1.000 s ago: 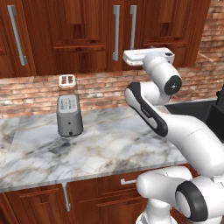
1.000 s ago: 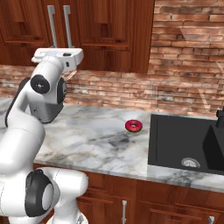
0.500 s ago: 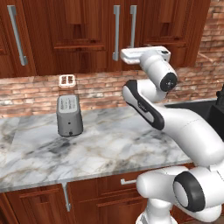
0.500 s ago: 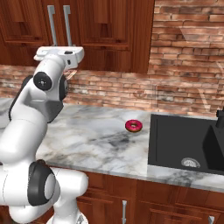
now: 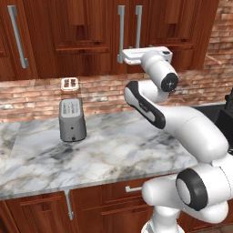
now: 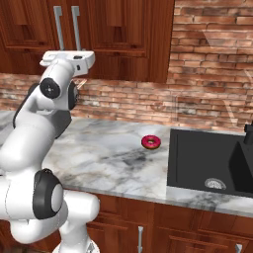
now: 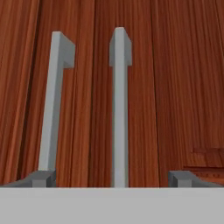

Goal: Pick the sponge and soap dispenser from the cabinet and place them on the counter.

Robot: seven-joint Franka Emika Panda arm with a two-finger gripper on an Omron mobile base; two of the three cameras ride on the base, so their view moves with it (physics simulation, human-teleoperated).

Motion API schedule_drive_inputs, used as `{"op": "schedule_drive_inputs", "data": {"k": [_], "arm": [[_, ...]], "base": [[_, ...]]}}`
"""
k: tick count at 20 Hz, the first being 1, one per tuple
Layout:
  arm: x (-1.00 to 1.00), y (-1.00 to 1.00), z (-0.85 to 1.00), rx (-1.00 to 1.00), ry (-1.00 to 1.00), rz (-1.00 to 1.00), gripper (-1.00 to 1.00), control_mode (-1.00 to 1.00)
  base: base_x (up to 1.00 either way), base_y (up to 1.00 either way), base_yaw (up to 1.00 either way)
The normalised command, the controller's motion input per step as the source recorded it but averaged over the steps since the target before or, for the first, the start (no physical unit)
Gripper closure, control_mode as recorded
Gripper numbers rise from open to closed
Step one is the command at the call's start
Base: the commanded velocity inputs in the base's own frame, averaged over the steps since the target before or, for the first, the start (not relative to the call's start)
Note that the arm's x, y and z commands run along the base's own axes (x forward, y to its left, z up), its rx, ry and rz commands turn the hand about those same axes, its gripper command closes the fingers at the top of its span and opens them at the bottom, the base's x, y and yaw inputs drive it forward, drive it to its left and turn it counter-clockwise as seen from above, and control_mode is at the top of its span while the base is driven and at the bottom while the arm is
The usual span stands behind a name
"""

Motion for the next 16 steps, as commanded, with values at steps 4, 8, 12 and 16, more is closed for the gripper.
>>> {"op": "schedule_drive_inputs", "data": {"k": [4,8,12,16], "arm": [[0.18,0.00,0.00,0.00,0.00,0.00,-1.00,-1.00],[0.17,0.00,0.00,0.00,0.00,0.00,-1.00,-1.00],[0.14,0.00,0.00,0.00,0.00,0.00,-1.00,-1.00],[0.09,0.00,0.00,0.00,0.00,0.00,-1.00,-1.00]], "base": [[0.00,0.00,0.00],[0.00,0.00,0.00],[0.00,0.00,0.00],[0.00,0.00,0.00]]}}
